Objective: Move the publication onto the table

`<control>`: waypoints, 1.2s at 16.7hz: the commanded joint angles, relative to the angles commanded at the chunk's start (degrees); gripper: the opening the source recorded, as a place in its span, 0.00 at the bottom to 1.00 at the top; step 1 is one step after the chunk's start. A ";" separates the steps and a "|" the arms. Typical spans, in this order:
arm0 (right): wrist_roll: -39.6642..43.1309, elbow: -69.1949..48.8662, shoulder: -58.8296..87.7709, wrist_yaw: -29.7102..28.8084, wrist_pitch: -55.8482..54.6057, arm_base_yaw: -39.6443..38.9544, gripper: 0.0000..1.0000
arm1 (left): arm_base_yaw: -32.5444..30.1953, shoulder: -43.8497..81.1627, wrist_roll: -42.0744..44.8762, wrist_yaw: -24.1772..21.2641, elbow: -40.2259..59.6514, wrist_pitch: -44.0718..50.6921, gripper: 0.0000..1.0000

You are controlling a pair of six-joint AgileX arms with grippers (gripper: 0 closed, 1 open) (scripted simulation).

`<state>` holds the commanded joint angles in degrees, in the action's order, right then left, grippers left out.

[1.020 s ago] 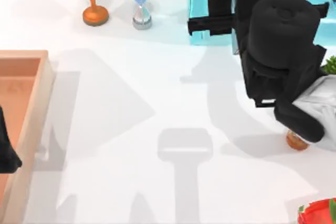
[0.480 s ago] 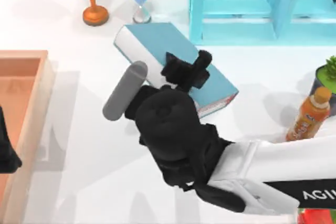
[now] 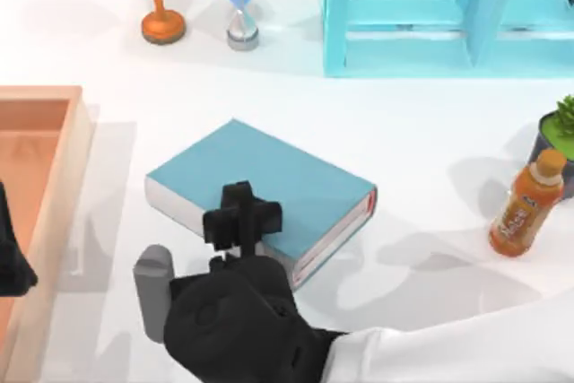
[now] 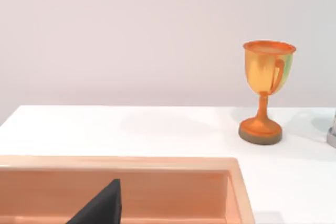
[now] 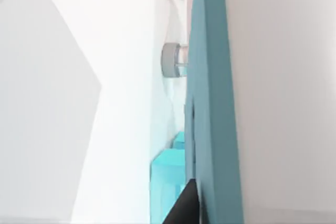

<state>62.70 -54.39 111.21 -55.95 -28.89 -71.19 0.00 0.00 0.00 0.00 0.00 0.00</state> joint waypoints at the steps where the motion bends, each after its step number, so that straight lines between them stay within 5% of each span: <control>1: 0.00 0.00 0.00 0.00 0.00 0.00 0.00 | 0.00 0.00 0.00 0.00 0.00 0.00 1.00; 20: -0.87 1.74 4.23 -0.61 -5.12 -0.46 0.00 | 0.00 0.00 0.00 0.00 0.00 0.00 1.00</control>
<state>61.83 -52.65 115.44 -56.56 -34.01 -71.65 0.00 0.00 0.00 0.00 0.00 0.00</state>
